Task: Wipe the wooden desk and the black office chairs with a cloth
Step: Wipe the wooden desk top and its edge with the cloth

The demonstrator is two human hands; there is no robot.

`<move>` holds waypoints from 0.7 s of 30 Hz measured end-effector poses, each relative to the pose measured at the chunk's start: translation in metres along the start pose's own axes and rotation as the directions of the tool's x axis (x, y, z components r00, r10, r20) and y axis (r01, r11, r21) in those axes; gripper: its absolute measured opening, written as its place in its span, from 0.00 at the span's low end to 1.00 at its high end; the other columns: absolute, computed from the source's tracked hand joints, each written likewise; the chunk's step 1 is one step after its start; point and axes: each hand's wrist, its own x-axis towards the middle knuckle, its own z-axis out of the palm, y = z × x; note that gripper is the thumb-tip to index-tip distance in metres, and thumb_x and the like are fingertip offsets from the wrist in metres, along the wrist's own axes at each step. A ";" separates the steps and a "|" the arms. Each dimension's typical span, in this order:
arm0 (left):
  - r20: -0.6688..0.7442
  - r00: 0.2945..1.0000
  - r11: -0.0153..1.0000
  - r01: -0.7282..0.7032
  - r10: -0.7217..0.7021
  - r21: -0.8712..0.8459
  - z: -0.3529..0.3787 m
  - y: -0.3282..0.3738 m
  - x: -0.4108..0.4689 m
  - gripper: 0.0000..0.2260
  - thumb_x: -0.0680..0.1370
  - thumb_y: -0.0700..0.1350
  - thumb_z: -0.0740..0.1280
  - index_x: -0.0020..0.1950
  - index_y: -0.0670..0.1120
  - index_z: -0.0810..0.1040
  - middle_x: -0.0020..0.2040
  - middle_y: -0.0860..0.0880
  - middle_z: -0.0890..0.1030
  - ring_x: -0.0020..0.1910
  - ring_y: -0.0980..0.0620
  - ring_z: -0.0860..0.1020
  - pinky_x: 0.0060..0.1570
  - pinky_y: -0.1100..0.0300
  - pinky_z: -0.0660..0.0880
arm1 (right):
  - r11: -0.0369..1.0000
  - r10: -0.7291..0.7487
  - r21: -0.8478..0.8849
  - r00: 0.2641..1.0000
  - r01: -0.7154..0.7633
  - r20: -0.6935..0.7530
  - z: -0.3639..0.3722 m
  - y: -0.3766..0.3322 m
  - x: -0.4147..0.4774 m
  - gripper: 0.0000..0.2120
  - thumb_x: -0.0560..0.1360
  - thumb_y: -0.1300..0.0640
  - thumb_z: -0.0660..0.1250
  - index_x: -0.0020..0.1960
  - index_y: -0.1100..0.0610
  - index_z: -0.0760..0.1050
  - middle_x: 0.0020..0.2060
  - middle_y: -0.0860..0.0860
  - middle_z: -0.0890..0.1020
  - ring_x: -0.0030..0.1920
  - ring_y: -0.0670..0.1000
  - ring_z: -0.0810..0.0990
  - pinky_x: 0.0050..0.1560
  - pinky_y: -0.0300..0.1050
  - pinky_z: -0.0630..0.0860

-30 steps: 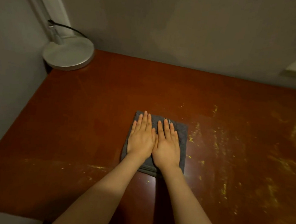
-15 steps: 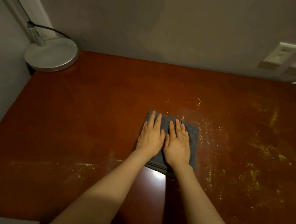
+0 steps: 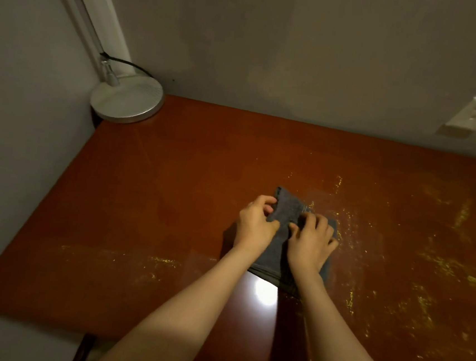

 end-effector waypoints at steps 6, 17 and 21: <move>-0.003 0.966 0.957 -0.257 0.259 -0.134 -0.044 0.026 -0.030 0.17 0.70 0.36 0.71 0.58 0.47 0.80 0.47 0.49 0.78 0.33 0.61 0.70 0.35 0.76 0.66 | 0.870 0.018 0.486 0.980 0.082 -0.198 -0.008 -0.031 -0.026 0.29 0.74 0.53 0.56 0.75 0.51 0.57 0.74 0.52 0.61 0.74 0.53 0.58 0.70 0.54 0.51; -0.098 0.940 0.941 -0.334 0.327 -0.060 -0.185 0.002 -0.068 0.15 0.72 0.38 0.70 0.58 0.48 0.80 0.50 0.50 0.79 0.37 0.60 0.72 0.38 0.75 0.68 | 0.623 -0.018 0.745 0.956 0.239 -0.291 0.004 -0.165 -0.093 0.25 0.76 0.50 0.50 0.68 0.60 0.68 0.64 0.57 0.74 0.65 0.58 0.71 0.64 0.60 0.65; -0.115 0.965 0.959 -0.251 0.237 -0.129 -0.233 -0.031 -0.082 0.15 0.72 0.38 0.70 0.58 0.49 0.80 0.45 0.54 0.78 0.36 0.59 0.72 0.37 0.74 0.69 | 0.558 0.050 0.800 0.954 0.219 -0.297 0.014 -0.210 -0.137 0.23 0.75 0.56 0.52 0.68 0.59 0.69 0.64 0.56 0.74 0.65 0.57 0.71 0.65 0.55 0.65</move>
